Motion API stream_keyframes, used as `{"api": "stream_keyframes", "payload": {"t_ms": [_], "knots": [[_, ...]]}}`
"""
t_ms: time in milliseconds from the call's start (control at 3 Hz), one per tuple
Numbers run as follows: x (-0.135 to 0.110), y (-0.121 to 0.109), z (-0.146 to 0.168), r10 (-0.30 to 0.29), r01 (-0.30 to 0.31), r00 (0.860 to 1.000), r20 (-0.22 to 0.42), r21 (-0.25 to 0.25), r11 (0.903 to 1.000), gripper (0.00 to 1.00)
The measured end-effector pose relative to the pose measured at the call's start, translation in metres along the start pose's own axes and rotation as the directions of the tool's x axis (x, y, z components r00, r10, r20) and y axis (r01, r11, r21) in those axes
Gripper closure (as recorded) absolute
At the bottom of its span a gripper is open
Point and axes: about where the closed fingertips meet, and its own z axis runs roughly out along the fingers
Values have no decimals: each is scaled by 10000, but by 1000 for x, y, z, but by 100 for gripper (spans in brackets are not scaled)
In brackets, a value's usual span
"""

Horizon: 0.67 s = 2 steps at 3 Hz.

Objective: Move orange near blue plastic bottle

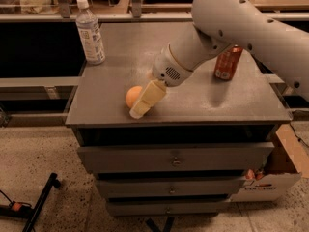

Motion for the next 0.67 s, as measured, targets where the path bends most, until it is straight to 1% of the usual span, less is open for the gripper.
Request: {"api": "stream_keyframes", "payload": {"t_ms": [333,667], "knots": [[-5,-1,8,-202,204,9995,222,-73,9998,39],[-7,-3,15,-385,387,9989,273,-86,9992,60]]}}
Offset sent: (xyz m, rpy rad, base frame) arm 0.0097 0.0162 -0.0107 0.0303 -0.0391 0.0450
